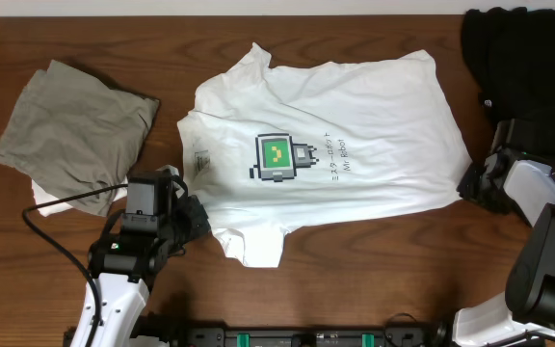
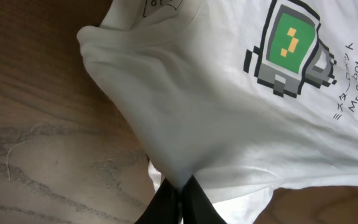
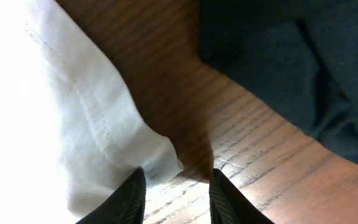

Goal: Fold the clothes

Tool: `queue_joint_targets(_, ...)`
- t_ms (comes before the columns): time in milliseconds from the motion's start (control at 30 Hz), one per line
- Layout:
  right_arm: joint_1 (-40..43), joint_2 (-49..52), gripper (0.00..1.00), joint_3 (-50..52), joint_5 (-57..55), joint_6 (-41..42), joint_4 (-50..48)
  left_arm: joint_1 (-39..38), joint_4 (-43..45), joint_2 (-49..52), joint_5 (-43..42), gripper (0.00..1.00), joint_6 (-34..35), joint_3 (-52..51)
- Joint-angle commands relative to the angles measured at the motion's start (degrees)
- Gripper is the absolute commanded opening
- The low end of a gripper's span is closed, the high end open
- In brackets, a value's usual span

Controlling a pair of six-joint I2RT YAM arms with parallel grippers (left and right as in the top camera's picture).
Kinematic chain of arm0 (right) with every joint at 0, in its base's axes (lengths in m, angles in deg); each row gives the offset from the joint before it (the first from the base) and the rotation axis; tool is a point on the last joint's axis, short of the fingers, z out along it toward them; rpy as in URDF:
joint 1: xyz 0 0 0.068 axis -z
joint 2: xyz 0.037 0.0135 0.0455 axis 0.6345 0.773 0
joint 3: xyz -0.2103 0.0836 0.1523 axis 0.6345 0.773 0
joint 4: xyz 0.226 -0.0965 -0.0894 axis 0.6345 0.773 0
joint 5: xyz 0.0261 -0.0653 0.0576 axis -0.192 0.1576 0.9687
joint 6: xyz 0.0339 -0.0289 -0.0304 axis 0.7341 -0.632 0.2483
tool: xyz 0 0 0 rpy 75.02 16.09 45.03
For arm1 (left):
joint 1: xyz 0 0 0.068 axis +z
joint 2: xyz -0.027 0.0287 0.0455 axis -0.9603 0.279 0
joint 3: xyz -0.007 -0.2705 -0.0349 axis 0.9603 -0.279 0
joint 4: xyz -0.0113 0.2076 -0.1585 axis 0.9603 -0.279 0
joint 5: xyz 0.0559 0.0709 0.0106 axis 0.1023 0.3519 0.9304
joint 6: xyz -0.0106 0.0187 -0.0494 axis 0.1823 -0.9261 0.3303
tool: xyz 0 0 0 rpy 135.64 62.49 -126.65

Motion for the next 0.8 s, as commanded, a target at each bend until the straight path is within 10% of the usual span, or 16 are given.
queue_joint_targets(0, 0.04, 1.75, 0.33, 1.99, 4.11, 0.7, 0.37, -0.13, -0.13, 0.07, 0.94, 0.06, -0.57, 1.05)
queue_joint_targets(767, 0.11, 1.77, 0.09, 1.88, 4.11, 0.74, -2.8, -0.13, -0.35, 0.07, 0.94, 0.06, -0.57, 1.05)
